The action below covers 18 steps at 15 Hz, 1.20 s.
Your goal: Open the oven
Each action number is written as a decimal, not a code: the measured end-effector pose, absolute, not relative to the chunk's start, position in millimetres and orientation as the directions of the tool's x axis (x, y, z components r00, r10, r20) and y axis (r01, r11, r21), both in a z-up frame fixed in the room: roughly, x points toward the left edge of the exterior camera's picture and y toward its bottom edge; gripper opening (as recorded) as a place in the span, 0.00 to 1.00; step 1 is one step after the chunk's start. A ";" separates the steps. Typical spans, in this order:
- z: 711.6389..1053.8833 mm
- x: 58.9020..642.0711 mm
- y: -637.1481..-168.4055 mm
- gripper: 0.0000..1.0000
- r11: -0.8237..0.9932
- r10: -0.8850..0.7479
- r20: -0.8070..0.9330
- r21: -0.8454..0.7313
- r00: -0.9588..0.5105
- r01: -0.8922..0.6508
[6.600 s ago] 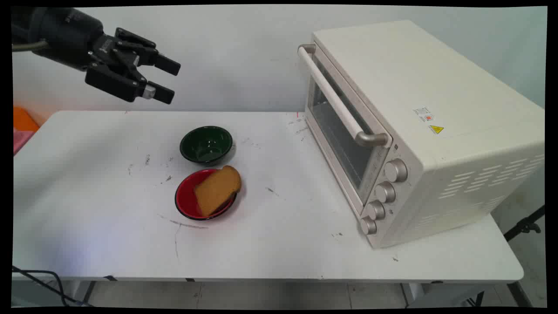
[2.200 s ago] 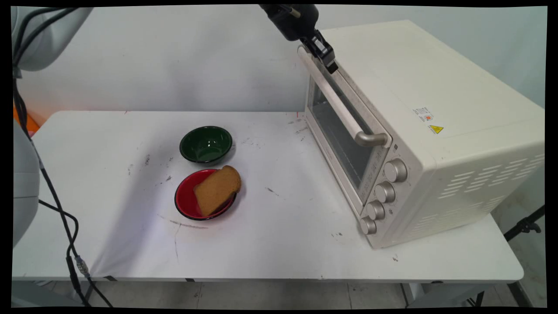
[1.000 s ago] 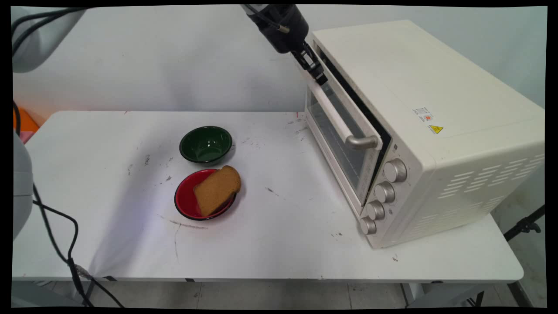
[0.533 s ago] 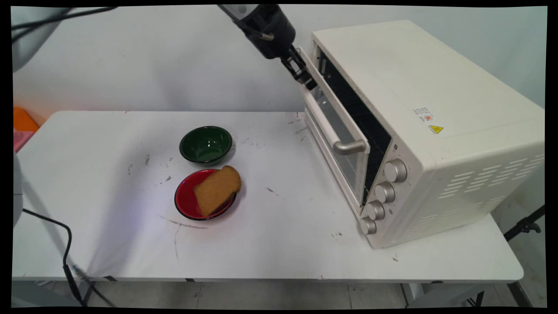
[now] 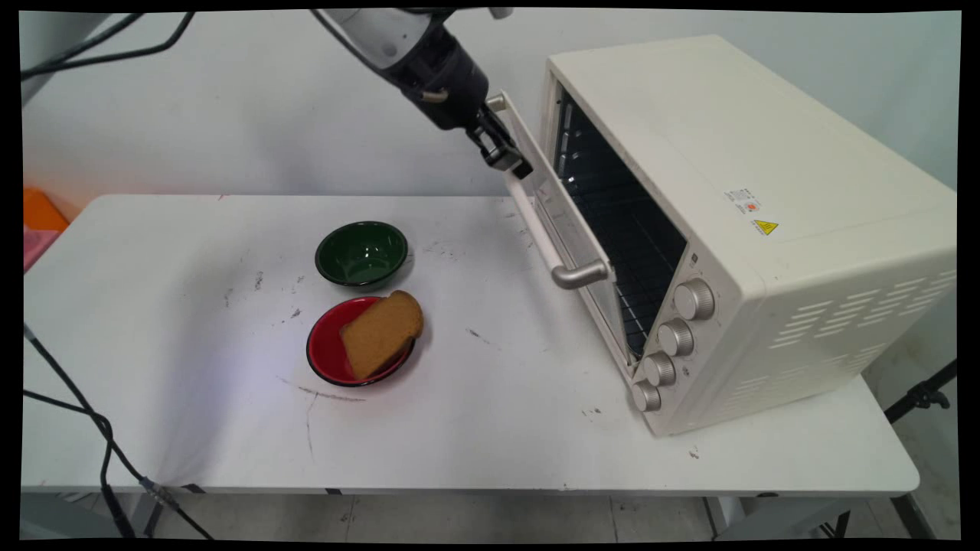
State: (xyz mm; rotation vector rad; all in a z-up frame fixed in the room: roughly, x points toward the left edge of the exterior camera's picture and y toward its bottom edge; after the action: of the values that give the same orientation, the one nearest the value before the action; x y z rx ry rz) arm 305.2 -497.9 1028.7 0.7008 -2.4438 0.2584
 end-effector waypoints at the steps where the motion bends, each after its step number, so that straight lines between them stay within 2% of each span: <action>1: 1025.5 308.3 -495.9 0.00 0.843 -0.425 0.581 -0.026 -0.694 -0.538; 18: 965.3 357.7 -454.7 0.00 0.839 -0.404 0.639 -0.027 -0.655 -0.544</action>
State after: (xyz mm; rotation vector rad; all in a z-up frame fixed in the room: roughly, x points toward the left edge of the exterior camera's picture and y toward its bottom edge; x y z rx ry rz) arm 357.7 -454.7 965.3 0.6887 -2.3711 0.2847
